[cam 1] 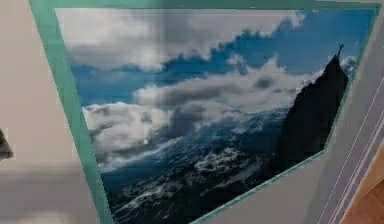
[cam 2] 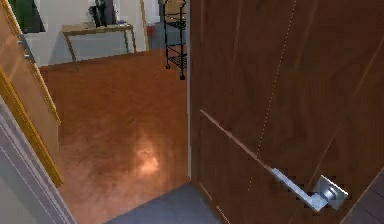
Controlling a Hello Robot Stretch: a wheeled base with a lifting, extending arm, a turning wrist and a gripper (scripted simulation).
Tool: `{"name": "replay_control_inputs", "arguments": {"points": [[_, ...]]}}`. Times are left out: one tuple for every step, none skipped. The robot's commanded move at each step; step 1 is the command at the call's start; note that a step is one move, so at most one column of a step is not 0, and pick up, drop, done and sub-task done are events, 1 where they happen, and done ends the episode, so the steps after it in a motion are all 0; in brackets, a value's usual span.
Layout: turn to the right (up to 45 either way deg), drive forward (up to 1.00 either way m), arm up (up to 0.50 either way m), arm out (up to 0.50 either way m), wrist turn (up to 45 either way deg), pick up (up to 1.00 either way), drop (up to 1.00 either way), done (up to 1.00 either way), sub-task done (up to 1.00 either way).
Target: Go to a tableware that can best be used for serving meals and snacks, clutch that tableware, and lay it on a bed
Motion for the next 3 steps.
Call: {"name": "replay_control_inputs", "arguments": {"points": [[45.0, 0.00, 0.00, 0.00, 0.0, 0.00, 0.00, 0.00, 0.00], [36.0, 0.00, 0.00, 0.00, 0.0, 0.00, 0.00, 0.00, 0.00], [0.0, 0.65, 0.00, 0.00, 0.0, 0.00, 0.00, 0.00, 0.00]]}}
